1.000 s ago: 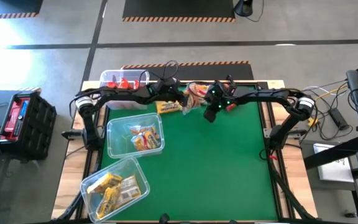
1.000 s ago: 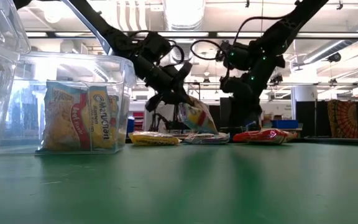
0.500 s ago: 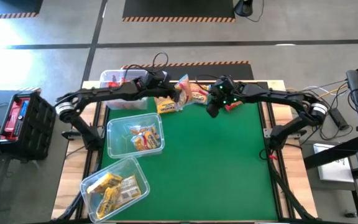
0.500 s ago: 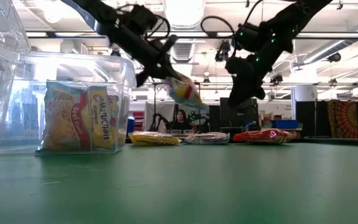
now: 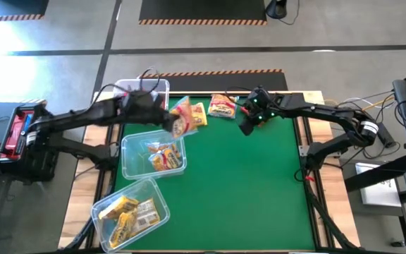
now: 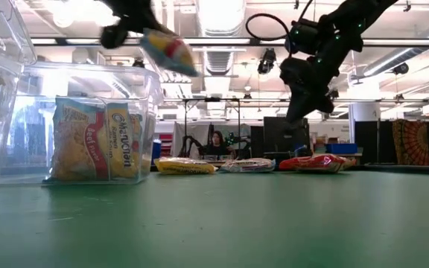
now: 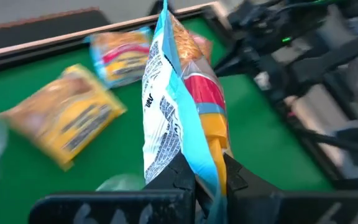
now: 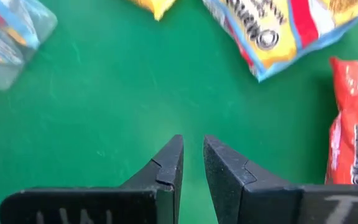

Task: Sort Maruchan noodles
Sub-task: Put the left blue noodle pack into the middle transparent bin

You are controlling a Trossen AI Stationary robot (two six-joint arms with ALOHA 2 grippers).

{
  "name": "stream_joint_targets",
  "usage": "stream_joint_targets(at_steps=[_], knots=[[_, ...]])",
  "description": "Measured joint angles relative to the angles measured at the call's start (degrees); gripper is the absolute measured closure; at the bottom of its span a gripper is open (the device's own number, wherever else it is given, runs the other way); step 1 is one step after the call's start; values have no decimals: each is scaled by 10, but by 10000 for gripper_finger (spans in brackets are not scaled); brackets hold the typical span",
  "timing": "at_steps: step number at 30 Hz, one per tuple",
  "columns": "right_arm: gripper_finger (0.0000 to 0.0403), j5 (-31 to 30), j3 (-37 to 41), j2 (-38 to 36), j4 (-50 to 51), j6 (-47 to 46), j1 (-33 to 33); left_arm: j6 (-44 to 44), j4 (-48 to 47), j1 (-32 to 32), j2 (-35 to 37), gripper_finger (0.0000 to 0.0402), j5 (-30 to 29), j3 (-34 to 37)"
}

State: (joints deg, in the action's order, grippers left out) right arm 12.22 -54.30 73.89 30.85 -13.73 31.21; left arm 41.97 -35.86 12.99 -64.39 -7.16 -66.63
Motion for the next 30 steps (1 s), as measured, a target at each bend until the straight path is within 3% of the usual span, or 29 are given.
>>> stream_joint_targets(at_steps=[3, 7, 14, 21, 30], knots=[[349, -1, 2, 4, 20, 10, -2, 30, -74, -53, 32, 401, -64, 0], [349, -2, 14, 5, 35, 28, -2, 86, -161, -114, 58, 401, -101, 0], [349, -2, 50, 5, 33, 46, -2, 210, -312, -164, 91, 401, -108, -1], [349, -2, 108, 5, 17, 33, -2, 286, -480, -173, 90, 401, -103, -56], [349, -2, 163, 5, -51, -18, -2, 308, -504, -173, 34, 401, -118, -46]])
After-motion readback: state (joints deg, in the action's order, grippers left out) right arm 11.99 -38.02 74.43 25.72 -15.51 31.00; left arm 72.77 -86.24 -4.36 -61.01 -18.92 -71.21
